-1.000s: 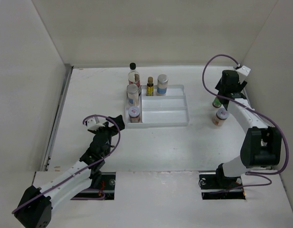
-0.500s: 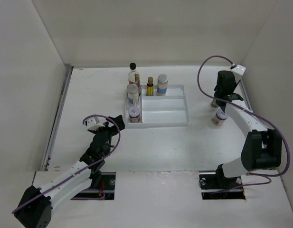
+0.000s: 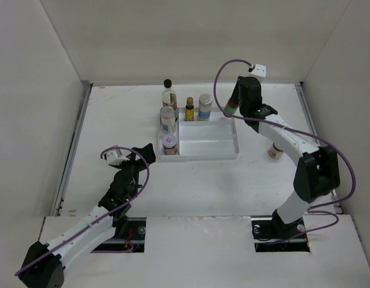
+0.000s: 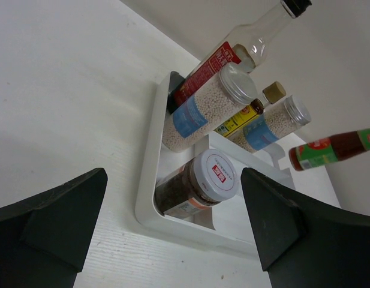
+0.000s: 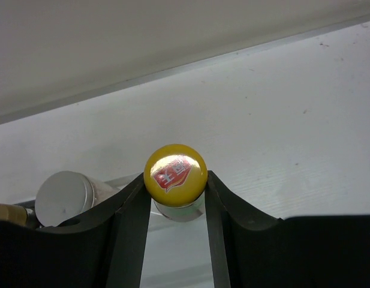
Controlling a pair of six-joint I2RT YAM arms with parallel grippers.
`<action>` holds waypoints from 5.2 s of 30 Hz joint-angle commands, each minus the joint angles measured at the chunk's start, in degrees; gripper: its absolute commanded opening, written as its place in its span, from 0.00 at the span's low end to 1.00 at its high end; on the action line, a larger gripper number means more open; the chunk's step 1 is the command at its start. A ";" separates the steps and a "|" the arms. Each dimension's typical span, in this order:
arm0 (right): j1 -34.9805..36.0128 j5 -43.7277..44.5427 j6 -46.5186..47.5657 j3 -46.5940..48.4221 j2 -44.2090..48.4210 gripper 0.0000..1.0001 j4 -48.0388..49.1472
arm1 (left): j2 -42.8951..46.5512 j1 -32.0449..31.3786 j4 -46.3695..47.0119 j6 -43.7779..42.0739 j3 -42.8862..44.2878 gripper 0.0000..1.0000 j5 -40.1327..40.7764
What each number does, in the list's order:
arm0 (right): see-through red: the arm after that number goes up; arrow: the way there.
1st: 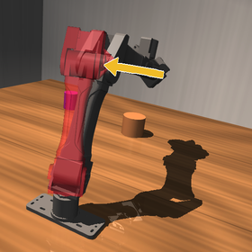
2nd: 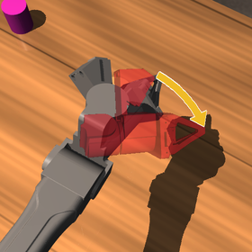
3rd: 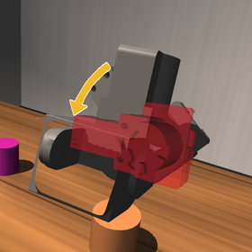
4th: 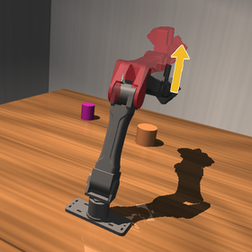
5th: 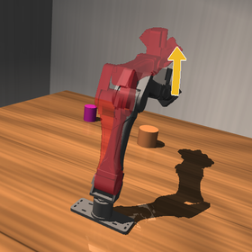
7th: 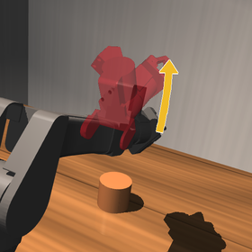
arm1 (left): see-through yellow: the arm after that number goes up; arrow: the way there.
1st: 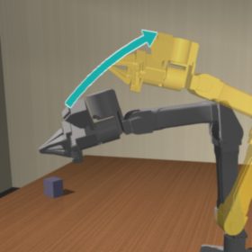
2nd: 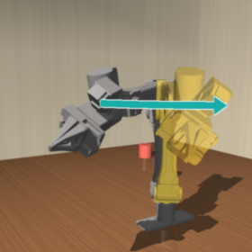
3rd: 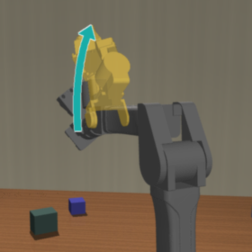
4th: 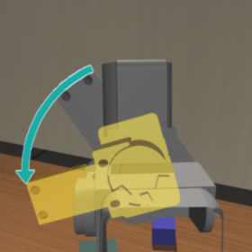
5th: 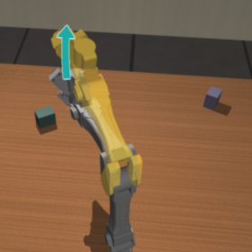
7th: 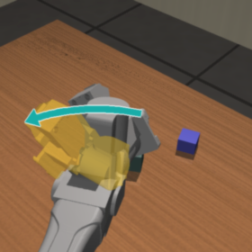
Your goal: Organize the condiment bottles
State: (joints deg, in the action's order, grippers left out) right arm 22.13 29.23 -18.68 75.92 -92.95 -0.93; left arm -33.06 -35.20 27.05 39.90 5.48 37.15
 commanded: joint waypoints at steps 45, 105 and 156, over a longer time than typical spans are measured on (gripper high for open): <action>-15.75 11.37 -13.49 -33.72 21.14 1.00 -3.47 | 0.10 0.00 0.90 0.53 -0.11 0.96 -0.14; 22.65 4.87 -5.67 7.40 -22.63 0.51 11.74 | -2.45 0.44 2.40 0.44 -0.38 0.97 0.21; 20.55 14.89 -4.08 -24.04 17.94 1.00 16.75 | -1.58 2.02 -15.52 -0.17 8.41 1.00 1.00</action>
State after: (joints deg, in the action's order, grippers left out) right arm 45.23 39.86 -22.26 57.67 -80.44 14.35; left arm -36.47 -34.06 16.86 39.88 10.07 37.32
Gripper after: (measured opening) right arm 0.999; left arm 0.997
